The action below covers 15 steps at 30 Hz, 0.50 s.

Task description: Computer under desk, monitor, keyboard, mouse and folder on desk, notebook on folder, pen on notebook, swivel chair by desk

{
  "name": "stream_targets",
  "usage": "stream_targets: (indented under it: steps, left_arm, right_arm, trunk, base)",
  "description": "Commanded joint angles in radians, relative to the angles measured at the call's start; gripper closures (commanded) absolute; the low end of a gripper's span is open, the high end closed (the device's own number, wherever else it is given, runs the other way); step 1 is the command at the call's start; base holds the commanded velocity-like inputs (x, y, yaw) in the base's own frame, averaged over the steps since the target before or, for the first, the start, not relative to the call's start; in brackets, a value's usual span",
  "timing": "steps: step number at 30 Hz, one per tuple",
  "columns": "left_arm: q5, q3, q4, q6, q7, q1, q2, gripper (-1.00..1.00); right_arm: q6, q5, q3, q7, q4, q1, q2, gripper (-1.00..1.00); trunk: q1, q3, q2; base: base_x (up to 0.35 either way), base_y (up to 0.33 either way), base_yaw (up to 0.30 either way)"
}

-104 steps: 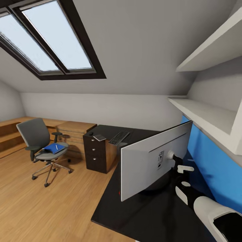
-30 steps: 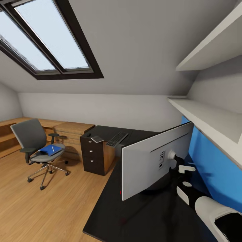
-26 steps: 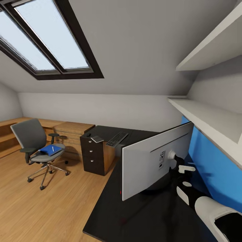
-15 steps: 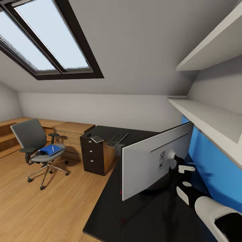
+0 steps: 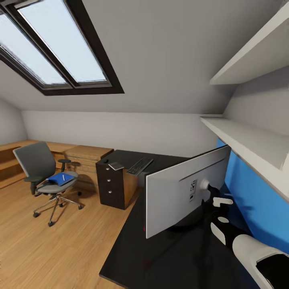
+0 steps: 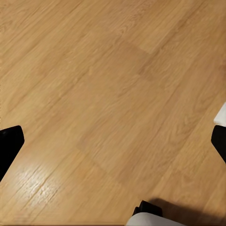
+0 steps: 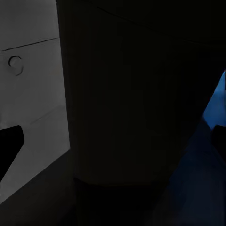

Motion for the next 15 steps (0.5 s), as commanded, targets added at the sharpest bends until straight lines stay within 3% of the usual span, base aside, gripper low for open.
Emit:
stream_targets:
  steps: [1, 7, 15]
  left_arm:
    - [0.007, -0.008, -0.002, -0.001, 0.003, 0.0, 0.0, -1.0]
    - [0.007, -0.008, -0.002, -0.001, 0.003, 0.001, 0.0, -1.0]
    - [0.007, -0.008, -0.002, -0.001, 0.003, 0.001, 0.0, -1.0]
  right_arm:
    - [-0.002, -0.008, 0.009, -0.004, 0.0, -0.001, 0.0, -1.0]
    - [-0.002, -0.008, 0.009, -0.005, 0.0, -0.001, 0.0, -1.0]
    - [-0.004, -0.008, 0.009, -0.005, 0.0, -0.001, 0.0, -1.0]
  trunk:
    - [0.0, -0.001, -0.001]
    - [0.0, -0.001, -0.001]
    - [0.0, -0.001, -0.001]
  base:
    - [-0.178, 0.0, 0.0]
    - [-0.21, 0.0, 0.0]
    - [-0.037, 0.0, 0.0]
